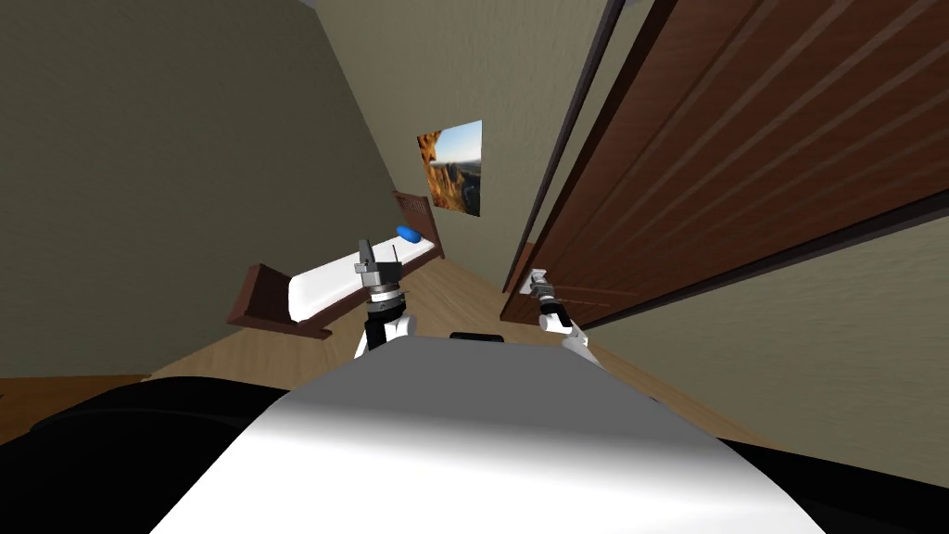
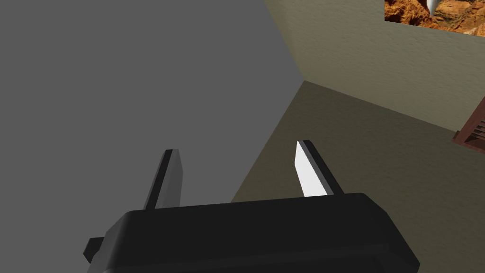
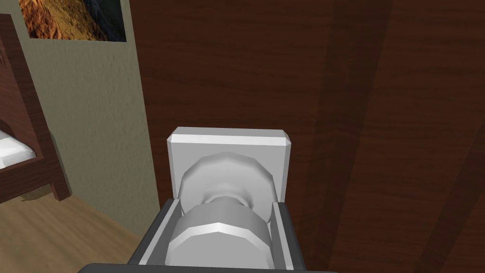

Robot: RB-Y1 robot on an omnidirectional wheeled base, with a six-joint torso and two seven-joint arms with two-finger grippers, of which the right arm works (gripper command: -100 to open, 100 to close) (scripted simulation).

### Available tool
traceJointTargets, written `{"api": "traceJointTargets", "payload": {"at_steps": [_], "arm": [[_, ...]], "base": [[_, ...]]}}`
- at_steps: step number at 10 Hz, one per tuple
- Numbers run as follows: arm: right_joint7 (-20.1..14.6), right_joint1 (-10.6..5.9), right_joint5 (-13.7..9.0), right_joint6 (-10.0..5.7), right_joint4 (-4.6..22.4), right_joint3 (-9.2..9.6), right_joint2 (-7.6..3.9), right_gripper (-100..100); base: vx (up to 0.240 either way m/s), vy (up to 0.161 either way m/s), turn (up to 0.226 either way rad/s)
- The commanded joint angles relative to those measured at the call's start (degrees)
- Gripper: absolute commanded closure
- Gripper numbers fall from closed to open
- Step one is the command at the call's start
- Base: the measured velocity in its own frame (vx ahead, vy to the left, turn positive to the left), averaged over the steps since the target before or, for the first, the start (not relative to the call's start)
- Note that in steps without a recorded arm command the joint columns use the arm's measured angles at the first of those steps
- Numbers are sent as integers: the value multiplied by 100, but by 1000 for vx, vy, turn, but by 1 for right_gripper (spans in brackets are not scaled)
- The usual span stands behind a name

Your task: Pull the door open

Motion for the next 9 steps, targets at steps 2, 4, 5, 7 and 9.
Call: {"api": "traceJointTargets", "payload": {"at_steps": [2, 4, 5, 7, 9], "arm": [[-131, 108, -5, -94, -92, 126, -158, 100], [-294, 242, -10, -211, -206, 284, -356, 100], [-364, 300, -13, -261, -255, 352, -441, 100], [-494, 408, -17, -355, -347, 478, -599, 100], [-609, 503, -21, -438, -428, 589, -738, 100]], "base": [[-155, -72, 125], [-230, -89, 147], [-225, -81, 124], [-210, -85, 113], [-195, -85, 110]]}}
